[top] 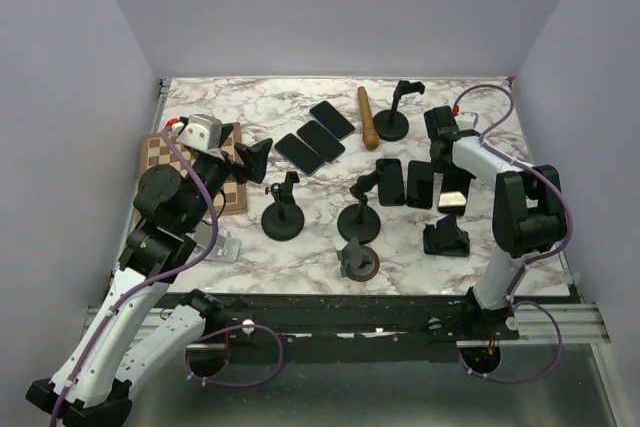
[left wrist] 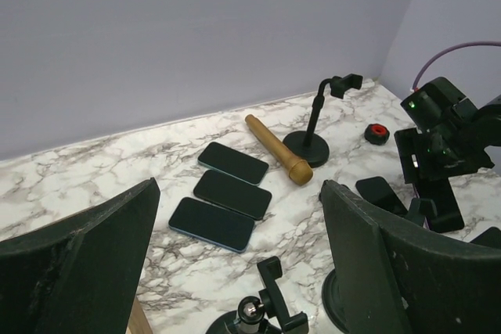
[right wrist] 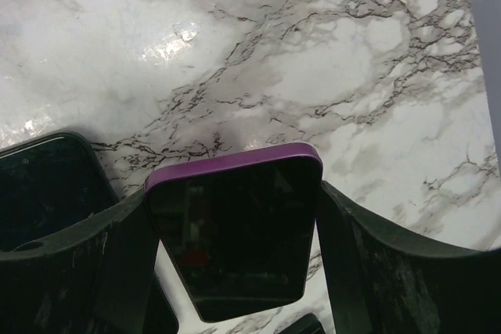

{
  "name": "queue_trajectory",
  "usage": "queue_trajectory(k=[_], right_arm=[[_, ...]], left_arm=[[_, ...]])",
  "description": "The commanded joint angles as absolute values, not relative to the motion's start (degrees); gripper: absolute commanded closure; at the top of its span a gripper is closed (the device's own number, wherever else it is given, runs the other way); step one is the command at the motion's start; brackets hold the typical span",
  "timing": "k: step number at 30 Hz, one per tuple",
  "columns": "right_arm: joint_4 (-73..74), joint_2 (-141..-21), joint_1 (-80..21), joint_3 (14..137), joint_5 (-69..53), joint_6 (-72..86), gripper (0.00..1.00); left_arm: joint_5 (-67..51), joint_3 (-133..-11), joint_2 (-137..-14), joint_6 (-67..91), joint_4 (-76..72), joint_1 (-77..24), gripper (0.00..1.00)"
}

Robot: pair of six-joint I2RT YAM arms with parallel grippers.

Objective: Remove the phone from the phone stand

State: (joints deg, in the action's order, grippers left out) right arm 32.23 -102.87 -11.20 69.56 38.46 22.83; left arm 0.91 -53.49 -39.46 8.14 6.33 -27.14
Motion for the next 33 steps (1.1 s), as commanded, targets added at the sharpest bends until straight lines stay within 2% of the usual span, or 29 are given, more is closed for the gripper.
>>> queue_trajectory(k=[1, 9, 13, 17, 23, 33], right_arm=[[28.9, -104.8, -10.2, 69.5, 35.7, 22.7, 0.95], [28.2, -109.0, -10.0, 70.8, 35.7, 22.2, 0.89], [27.3, -109.2, -10.0, 70.8, 32.5, 21.7, 0.78], [26.8, -109.6, -10.0, 70.7, 31.2, 21.1, 0.73], [26.8, -110.1, -10.0, 70.7, 30.7, 20.5, 0.46], [26.2, -108.8, -10.0, 70.1, 30.4, 20.2, 0.21]], left_arm=[[2.4, -52.8, -39.8, 7.3, 5.1, -27.5, 0.08], [2.5, -52.6, -40.8, 7.2, 5.1, -27.6, 0.07], [2.5, -52.6, -41.1, 7.3, 5.1, -27.5, 0.07], [2.5, -52.6, -41.3, 7.3, 5.1, -27.6, 0.07], [2.5, -52.6, -41.7, 7.4, 5.1, -27.6, 0.07], [2.4, -52.6, -42.5, 7.6, 5.1, -27.6, 0.07]])
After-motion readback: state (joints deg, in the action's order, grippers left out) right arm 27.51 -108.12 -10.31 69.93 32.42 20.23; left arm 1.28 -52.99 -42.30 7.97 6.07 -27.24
